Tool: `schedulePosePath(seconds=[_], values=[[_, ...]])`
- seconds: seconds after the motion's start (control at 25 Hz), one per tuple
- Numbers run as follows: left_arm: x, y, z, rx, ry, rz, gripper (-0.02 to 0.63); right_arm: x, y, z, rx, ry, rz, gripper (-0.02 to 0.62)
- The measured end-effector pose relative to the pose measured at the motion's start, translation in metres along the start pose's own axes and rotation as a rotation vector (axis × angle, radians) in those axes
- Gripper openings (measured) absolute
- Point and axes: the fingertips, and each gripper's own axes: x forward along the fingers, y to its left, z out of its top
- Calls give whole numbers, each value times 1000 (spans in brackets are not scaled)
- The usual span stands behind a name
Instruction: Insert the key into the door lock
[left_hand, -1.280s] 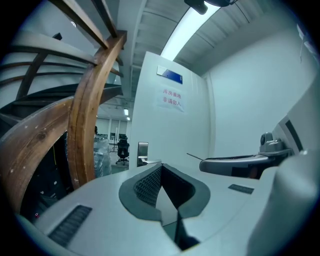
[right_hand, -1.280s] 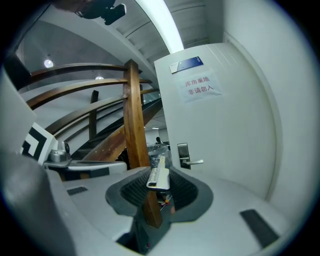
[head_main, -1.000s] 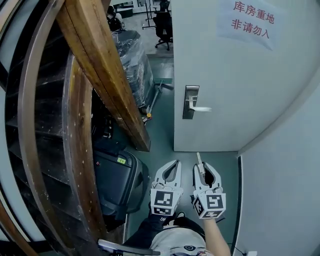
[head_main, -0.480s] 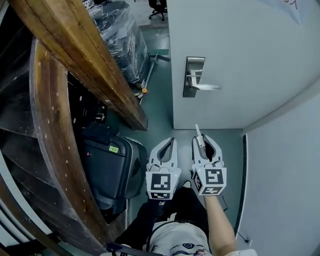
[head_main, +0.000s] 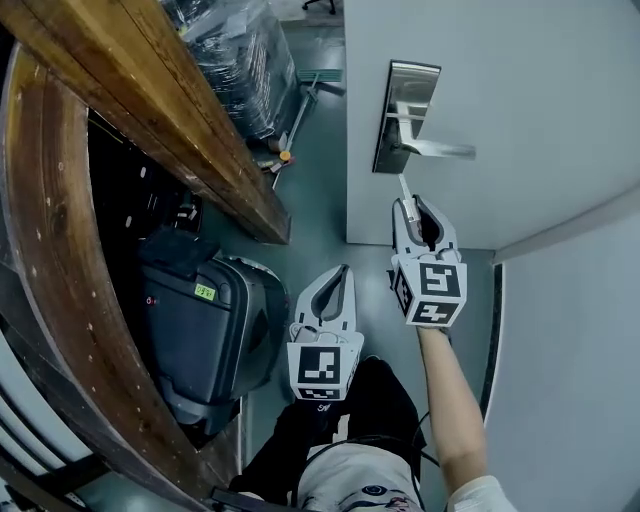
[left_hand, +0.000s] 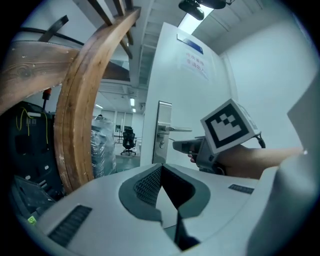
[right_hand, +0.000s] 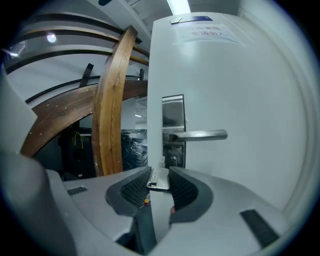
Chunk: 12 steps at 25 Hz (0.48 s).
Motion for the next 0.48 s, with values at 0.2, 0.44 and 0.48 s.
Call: schedulePosePath(seconds=[0.2,0.44,0.48], values=[[15,3,-12,-12,0,-9,3,37,-15,-8,6,3,-26,118],[27,12,-19,-10,8,-6,3,59,-22,-9,-1,9,-26,118],[29,13,-19,-9,8,-6,3,61,-22,-10,-2,12,-25,118]])
